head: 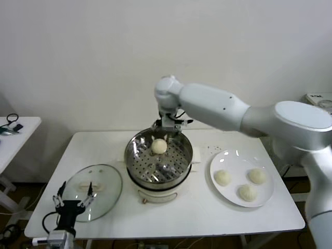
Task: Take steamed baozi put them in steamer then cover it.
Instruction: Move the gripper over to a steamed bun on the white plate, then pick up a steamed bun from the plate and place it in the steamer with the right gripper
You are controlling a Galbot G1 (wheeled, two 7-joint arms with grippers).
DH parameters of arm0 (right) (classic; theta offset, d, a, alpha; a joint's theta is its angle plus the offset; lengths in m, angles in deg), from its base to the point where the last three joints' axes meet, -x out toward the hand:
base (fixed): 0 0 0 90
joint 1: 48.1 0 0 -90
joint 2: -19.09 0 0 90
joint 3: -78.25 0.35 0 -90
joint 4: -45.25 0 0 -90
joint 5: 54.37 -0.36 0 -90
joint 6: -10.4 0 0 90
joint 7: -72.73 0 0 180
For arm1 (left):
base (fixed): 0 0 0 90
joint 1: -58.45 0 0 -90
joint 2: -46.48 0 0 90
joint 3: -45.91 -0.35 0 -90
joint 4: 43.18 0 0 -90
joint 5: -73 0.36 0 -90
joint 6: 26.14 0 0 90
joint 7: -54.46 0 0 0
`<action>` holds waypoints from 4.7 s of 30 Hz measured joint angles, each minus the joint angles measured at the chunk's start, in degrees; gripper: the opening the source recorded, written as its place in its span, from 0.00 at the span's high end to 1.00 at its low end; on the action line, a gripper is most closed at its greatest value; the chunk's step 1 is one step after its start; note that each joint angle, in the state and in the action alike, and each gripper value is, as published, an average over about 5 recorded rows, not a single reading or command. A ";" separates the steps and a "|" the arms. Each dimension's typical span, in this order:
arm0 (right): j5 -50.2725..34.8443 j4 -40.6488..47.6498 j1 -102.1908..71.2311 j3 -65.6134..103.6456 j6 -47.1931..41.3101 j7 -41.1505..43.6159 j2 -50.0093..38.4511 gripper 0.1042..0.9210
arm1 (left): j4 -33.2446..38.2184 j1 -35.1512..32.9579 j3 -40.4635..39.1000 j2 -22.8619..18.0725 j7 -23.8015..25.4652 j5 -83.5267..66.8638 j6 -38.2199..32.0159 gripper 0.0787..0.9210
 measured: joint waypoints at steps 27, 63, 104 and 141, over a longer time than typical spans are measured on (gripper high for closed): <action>-28.55 -9.45 -4.66 -10.18 -37.13 -4.83 -29.23 0.12 | 1.65 -1.84 0.08 -0.17 0.82 -0.31 -0.61 0.12; -21.06 1.61 -25.33 2.30 -39.39 -8.53 -24.50 0.13 | 0.95 -2.08 -0.53 -1.29 0.99 1.21 -1.51 0.12; -43.51 -1.13 7.31 -16.07 -37.02 -5.68 -19.27 0.29 | 3.09 -3.30 -1.42 -1.26 1.17 1.73 -1.46 0.12; -63.13 0.20 5.48 -23.46 -46.38 -18.21 10.70 0.28 | 2.70 -1.47 -1.53 -0.68 1.29 1.52 -3.04 0.12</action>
